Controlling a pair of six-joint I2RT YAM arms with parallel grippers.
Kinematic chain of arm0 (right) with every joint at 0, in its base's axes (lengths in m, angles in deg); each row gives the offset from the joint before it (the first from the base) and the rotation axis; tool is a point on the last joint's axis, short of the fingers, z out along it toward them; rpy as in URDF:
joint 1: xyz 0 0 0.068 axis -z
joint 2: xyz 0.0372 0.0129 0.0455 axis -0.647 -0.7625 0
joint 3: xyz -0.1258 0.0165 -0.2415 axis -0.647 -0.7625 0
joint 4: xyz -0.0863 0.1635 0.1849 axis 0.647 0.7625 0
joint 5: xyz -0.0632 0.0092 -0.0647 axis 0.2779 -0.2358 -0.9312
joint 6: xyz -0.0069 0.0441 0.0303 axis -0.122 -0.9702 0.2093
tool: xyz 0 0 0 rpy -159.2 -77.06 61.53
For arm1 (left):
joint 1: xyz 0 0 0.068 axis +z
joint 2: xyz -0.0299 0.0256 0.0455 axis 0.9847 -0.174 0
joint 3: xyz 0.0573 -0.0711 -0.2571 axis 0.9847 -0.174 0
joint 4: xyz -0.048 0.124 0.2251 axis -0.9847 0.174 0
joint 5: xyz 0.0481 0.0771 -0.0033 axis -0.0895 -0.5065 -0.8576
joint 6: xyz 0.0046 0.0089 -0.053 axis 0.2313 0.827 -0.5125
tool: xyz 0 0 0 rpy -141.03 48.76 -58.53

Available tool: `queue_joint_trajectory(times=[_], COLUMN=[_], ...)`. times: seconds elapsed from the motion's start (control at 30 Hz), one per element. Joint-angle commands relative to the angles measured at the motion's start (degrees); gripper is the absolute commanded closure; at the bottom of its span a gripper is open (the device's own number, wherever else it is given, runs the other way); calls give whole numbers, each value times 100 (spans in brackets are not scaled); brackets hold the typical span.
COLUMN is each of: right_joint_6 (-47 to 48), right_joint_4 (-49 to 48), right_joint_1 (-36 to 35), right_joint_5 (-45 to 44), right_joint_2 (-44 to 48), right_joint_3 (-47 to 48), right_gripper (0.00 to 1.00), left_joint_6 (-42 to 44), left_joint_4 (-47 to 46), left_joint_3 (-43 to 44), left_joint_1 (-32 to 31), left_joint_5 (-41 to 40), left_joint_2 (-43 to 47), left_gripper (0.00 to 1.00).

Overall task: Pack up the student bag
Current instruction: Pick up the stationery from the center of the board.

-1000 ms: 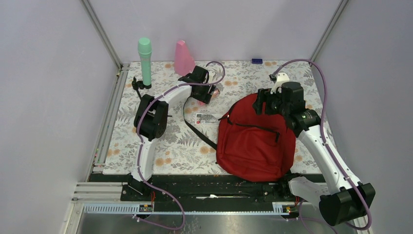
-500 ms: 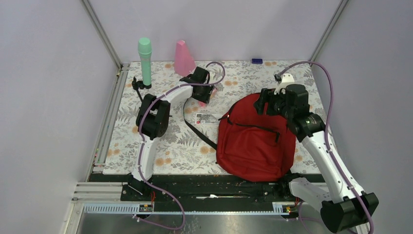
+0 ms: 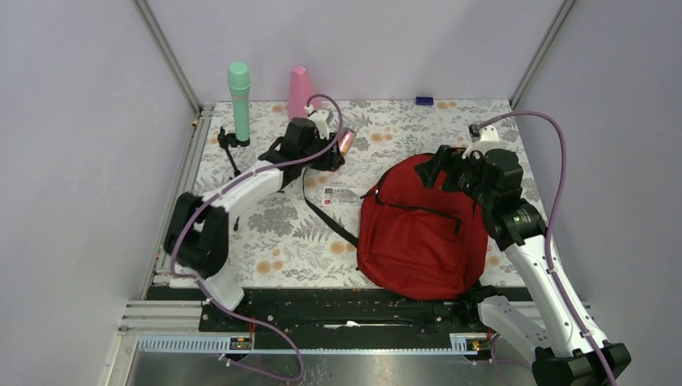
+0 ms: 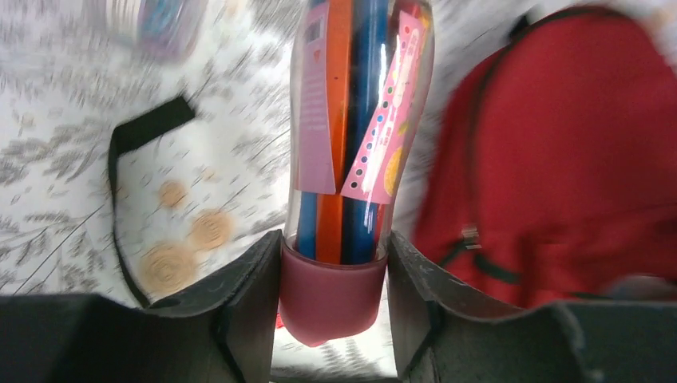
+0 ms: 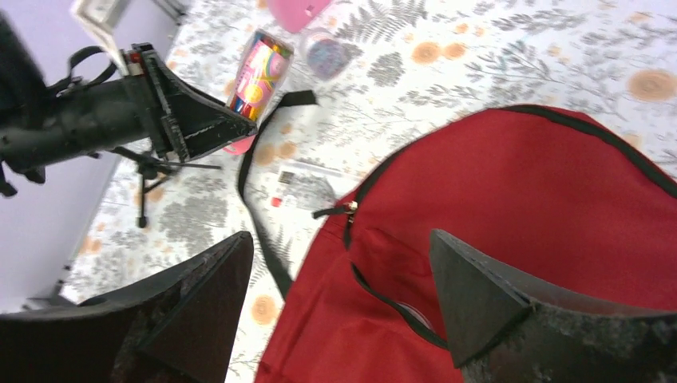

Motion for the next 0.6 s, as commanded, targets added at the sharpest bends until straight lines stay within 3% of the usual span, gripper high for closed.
queue_joint_trajectory(times=[0.0, 0.17, 0.33, 0.57], right_joint_6=[-756, -1850, -2624, -2597], right_joint_4=[-856, -2143, -2976, -2722], right_joint_1=[-34, -34, -34, -34], right_joint_5=[861, 1620, 1931, 2007], right_joint_2=[-103, -360, -605, -843], right_joint_3=[-8, -320, -650, -692], right_gripper=[12, 12, 12, 12], left_joint_6=[-1011, -2209, -2779, -3133], left_joint_4=[-2239, -3714, -3783, -4509], left_joint_3=[-922, -1920, -2042, -2308], left_joint_1=[-321, -870, -1450, -1848], left_joint_5=[701, 998, 935, 997], left_joint_2=[1350, 1923, 2134, 2275], left_gripper=[100, 100, 100, 100])
